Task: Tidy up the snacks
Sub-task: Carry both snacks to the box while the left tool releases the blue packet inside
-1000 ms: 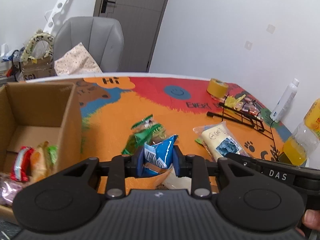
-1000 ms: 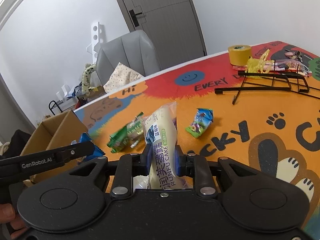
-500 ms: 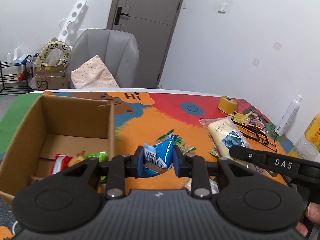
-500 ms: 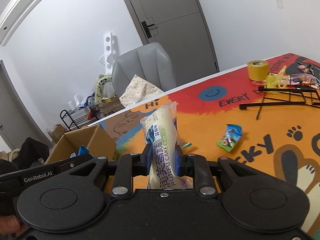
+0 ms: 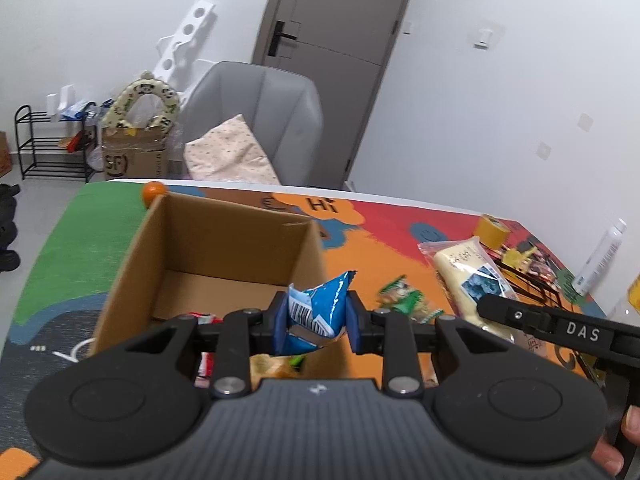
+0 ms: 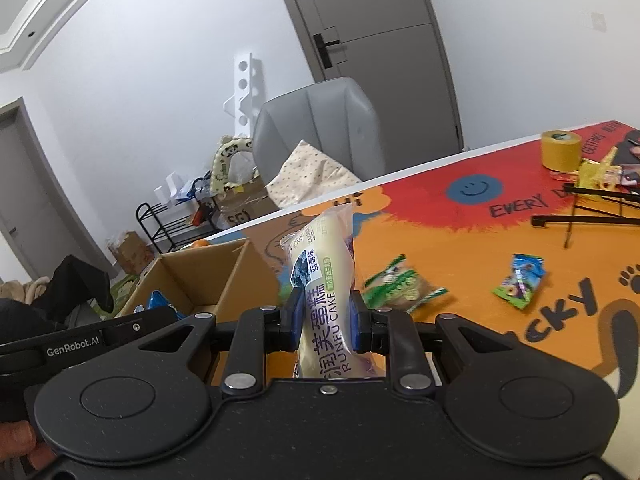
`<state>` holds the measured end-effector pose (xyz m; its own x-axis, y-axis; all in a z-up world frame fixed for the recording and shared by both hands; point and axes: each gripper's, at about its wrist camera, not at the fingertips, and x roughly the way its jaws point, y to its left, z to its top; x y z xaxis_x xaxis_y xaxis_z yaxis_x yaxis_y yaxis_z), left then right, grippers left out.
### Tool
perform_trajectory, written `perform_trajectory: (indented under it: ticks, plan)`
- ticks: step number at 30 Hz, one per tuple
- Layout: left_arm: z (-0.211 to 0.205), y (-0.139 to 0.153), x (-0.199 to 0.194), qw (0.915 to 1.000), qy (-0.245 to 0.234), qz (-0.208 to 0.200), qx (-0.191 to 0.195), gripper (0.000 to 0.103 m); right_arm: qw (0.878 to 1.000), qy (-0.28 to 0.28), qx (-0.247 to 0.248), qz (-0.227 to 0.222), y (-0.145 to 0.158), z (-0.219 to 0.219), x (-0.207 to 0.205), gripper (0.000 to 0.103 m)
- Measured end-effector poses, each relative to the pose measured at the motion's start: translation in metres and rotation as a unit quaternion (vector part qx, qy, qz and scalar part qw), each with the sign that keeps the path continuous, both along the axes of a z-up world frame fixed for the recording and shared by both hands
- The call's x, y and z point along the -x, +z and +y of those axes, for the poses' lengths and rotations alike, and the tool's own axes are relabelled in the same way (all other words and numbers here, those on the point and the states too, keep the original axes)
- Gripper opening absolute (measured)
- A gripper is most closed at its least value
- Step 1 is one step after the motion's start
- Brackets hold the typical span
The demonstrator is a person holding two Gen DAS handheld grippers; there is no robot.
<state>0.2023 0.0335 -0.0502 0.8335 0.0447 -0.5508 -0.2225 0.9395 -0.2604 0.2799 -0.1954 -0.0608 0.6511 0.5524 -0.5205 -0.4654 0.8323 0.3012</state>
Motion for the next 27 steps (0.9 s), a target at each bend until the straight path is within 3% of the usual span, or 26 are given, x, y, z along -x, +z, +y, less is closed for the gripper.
perform_trajectory:
  ticks: [10,27]
  plan:
    - [0.042,-0.003,0.0,0.9994,0.033,0.011,0.009,0.029,0.999,0.032,0.017,-0.003,0.008,0.044,0.0,0.021]
    - [0.088,-0.006,0.014,0.9974,0.064,0.014,0.03,0.054,0.996,0.084,0.023,-0.005,0.01,0.115,0.005,0.021]
